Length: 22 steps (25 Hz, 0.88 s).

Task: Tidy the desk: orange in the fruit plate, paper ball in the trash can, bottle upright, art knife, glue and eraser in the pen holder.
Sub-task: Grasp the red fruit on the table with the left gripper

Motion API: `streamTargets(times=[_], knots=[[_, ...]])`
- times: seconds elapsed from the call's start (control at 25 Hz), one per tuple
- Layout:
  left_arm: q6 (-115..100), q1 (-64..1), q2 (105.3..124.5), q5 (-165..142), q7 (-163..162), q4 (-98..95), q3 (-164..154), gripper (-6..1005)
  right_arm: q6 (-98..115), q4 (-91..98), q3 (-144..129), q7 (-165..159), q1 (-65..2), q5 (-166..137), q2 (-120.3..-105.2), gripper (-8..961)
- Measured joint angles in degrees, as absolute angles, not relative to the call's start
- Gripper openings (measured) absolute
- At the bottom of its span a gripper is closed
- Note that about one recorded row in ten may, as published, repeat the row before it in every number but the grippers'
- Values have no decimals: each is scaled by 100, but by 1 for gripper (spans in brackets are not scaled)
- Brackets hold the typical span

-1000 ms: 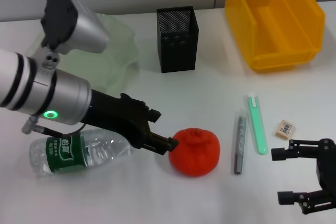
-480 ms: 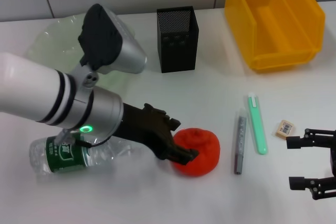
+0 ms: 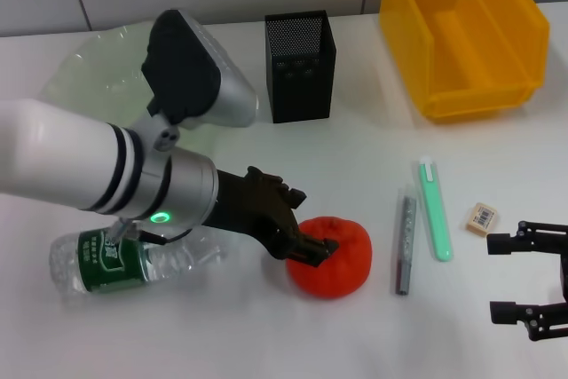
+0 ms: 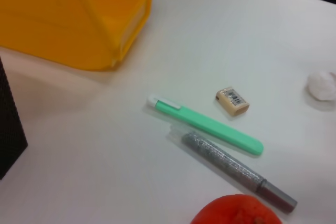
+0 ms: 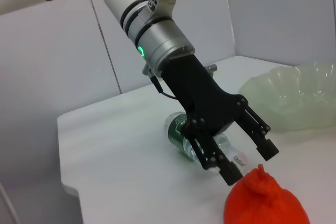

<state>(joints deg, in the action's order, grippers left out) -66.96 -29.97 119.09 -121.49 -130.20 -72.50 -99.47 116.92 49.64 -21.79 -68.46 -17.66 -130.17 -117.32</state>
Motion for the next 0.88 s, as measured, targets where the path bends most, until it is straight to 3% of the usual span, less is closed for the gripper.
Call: streamTargets(times=[0.88], knots=[[-5854,-2953,11909,-12228,-12975,-7171,-10875,629,11584,4903,-2179,-6830,-1770,-13016,-11750,840]])
